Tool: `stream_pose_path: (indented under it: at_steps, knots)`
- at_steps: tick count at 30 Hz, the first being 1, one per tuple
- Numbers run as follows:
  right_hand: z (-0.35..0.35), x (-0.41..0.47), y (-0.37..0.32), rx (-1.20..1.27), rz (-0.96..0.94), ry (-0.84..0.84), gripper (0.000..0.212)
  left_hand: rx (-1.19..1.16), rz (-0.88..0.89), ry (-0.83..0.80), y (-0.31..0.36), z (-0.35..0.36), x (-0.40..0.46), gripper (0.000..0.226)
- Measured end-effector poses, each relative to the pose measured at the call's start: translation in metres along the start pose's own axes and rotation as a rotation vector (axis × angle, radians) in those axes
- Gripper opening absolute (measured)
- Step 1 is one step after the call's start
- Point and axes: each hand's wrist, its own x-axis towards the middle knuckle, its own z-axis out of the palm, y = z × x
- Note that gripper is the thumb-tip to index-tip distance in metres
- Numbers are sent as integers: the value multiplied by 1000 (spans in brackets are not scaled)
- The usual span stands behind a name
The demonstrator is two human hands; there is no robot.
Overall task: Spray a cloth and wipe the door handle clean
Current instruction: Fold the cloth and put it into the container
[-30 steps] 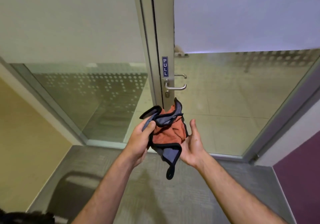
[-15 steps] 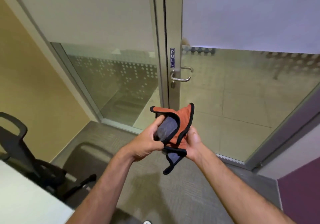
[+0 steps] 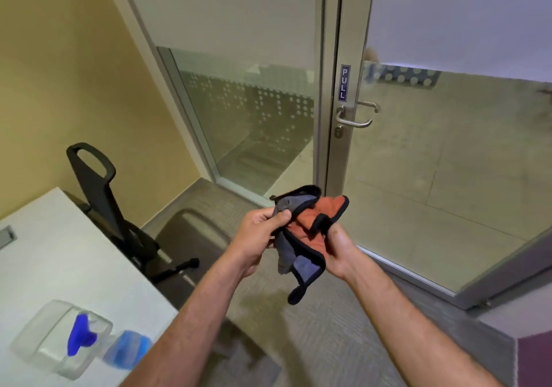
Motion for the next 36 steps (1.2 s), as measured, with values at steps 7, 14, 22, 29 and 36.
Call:
stream_pose_path:
  at_steps: [7, 14, 22, 29, 36]
  knots:
    - [34, -4, 11, -747, -657, 471, 84, -24, -76, 231, -10, -55, -17, 26]
    - [117, 2, 54, -1599, -804, -220, 115, -2, 1, 177, -6, -110, -41, 28]
    - [157, 21, 81, -1472, -677, -197, 53, 73, 19, 44, -11, -187, -67, 26]
    - [203, 40, 100, -1429, -815, -110, 34, 98, 118, -53, -14, -242, -78, 32]
    - [233, 62, 87, -1453, -629, -181, 16, 372, 112, 0, -20, -270, -72, 52]
